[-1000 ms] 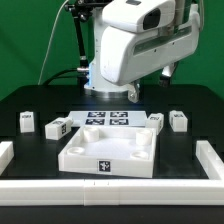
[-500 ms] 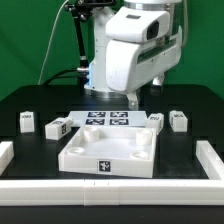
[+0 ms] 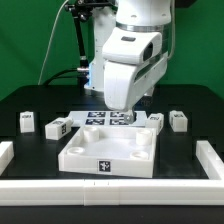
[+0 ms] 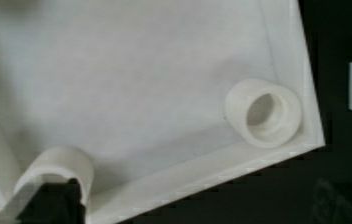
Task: Assemble one leg
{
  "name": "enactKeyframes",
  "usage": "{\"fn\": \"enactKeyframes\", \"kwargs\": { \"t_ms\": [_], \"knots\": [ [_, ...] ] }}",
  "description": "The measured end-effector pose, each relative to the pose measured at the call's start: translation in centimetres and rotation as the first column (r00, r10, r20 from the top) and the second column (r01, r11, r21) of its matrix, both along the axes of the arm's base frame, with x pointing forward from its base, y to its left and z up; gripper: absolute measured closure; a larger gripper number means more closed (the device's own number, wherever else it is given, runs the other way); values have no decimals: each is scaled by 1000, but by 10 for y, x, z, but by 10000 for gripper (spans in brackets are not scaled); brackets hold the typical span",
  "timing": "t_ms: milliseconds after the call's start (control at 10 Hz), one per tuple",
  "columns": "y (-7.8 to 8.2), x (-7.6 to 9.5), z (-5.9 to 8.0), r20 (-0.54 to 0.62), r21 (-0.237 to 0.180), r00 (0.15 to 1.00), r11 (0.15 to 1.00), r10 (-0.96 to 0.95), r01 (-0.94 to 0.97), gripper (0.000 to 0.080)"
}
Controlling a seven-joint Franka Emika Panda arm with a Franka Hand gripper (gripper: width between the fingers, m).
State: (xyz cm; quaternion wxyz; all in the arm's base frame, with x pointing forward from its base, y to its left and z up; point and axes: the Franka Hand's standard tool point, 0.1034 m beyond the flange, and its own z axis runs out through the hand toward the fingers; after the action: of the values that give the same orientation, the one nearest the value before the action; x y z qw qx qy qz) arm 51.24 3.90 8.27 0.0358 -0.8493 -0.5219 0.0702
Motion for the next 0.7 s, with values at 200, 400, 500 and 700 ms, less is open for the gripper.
{"fn": "enactKeyframes", "kwargs": {
  "t_ms": [200,400,500,700],
  "knots": [
    [-6,2,-3,31,20,994,994,108,-109,150],
    [-20,-15,-19,75,41,961,962,265,-269,150],
    [-24,-21,-27,83,46,941,942,328,-333,150],
    [-24,-23,-32,72,50,941,941,329,-333,150]
  ]
}}
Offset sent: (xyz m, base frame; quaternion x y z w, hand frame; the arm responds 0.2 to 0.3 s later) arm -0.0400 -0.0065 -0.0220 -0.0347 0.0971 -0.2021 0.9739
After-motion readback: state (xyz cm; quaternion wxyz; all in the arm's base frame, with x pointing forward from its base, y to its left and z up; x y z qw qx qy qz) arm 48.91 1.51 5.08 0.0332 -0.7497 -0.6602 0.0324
